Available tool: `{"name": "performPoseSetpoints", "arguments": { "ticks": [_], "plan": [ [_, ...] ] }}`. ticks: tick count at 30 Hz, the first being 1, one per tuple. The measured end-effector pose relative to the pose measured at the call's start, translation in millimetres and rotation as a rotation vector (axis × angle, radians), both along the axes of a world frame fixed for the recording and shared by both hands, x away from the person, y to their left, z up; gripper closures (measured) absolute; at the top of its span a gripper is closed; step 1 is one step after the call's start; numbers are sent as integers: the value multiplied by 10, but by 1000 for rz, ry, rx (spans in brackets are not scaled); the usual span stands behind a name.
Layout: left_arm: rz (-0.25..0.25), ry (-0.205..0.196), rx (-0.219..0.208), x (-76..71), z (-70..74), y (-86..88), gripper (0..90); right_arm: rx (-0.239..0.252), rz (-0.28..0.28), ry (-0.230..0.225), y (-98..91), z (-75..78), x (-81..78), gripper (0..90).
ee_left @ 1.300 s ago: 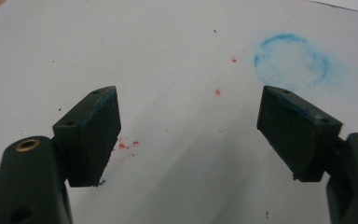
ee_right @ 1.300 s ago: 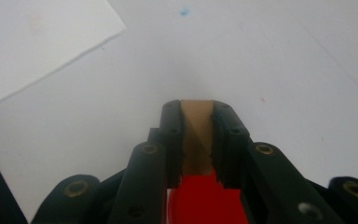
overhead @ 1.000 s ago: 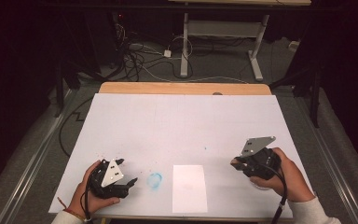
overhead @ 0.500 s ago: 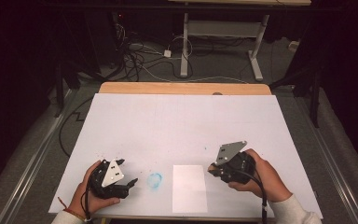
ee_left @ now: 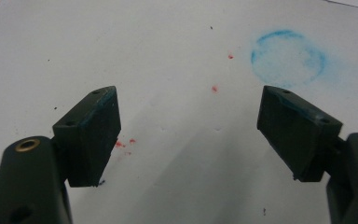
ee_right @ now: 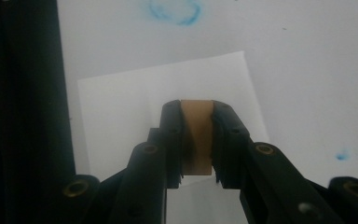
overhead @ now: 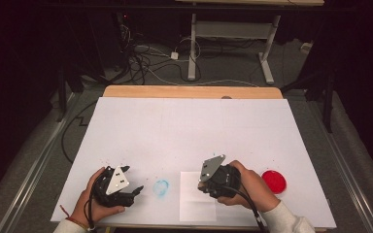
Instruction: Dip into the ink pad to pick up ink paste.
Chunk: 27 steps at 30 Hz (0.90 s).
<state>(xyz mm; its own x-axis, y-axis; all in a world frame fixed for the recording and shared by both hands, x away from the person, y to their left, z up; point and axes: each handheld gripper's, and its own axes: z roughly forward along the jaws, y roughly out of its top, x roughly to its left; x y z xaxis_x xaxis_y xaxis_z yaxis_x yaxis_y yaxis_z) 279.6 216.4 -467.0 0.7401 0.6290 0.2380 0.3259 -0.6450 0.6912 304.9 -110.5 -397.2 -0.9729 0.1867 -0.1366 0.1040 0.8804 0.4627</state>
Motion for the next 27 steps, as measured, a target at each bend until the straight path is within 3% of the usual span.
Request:
{"name": "performPoseSetpoints", "arguments": {
  "ticks": [11,21,27],
  "plan": [
    [-5,4,4,2,-8,3,207,-72,24,30,213,-208,11,765],
    [-13,2,12,-2,-7,4,207,-168,33,39,345,-419,4,765],
    [-10,1,10,-5,-6,10,207,-151,24,60,329,-442,33,766]
  ]
}}
